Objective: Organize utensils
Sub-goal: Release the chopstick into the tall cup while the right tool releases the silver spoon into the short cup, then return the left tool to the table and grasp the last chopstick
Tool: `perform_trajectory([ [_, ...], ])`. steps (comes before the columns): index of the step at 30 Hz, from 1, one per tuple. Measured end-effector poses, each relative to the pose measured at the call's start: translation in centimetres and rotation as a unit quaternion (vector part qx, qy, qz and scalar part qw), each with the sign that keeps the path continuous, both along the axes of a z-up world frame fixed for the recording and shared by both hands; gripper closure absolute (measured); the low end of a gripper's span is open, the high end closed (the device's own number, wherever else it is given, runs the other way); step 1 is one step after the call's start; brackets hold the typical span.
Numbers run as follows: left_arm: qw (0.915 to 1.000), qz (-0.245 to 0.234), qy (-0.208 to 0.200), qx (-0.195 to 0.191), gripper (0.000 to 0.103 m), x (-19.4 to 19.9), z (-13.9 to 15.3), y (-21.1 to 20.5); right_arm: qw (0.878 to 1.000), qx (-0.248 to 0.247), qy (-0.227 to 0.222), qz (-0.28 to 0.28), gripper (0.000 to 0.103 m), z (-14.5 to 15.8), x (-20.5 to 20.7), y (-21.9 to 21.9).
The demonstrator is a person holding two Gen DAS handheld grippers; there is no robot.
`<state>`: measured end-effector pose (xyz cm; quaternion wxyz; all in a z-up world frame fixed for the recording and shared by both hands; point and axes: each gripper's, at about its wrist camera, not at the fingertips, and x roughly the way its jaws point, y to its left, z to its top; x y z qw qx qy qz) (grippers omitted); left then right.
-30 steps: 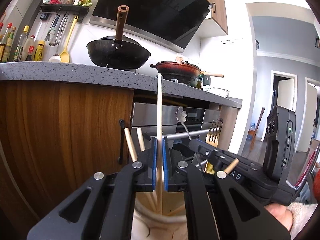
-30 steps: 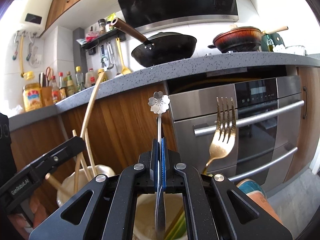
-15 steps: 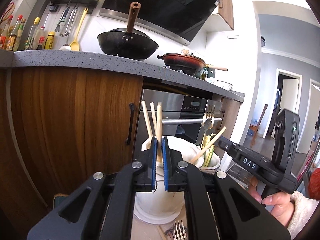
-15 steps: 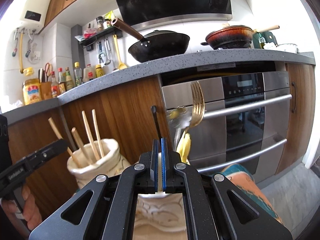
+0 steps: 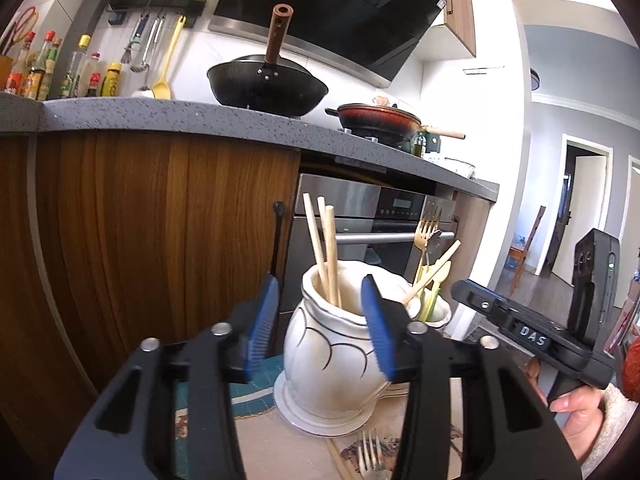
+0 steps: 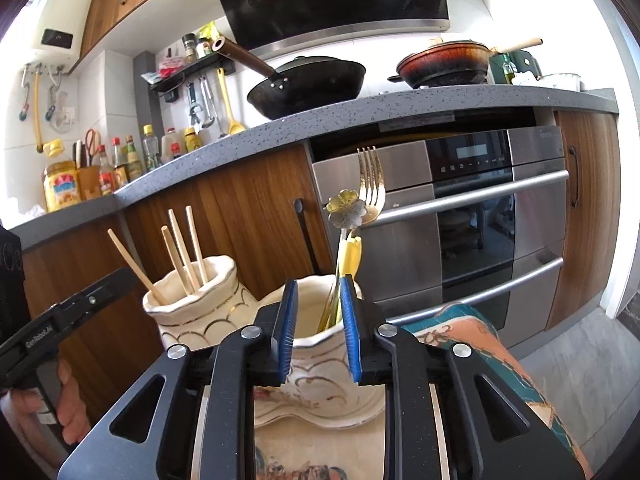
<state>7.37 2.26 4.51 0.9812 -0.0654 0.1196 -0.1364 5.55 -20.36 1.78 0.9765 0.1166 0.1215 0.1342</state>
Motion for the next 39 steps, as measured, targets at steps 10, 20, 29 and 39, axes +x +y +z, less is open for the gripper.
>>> perform_trajectory([
  [10,0.9983,0.047,0.024,0.025,0.018,-1.9,-1.7,0.8,1.0,0.004,0.016,0.006,0.022,-1.2,-2.2,-0.1],
  [20,0.9922,0.05,0.099,0.056,0.006,-3.9,-4.1,0.5,0.998,-0.003,0.056,0.008,0.009,-2.9,-4.4,0.7],
  [29,0.9763,0.037,0.196,0.084,0.006,-4.9,-6.7,-1.2,0.996,0.021,0.091,0.003,0.008,-4.1,-5.4,-0.2],
  [39,0.9571,0.016,0.257,0.133,0.007,-4.8,-9.1,-3.8,0.993,0.026,0.112,0.004,0.008,-4.5,-5.6,-0.7],
])
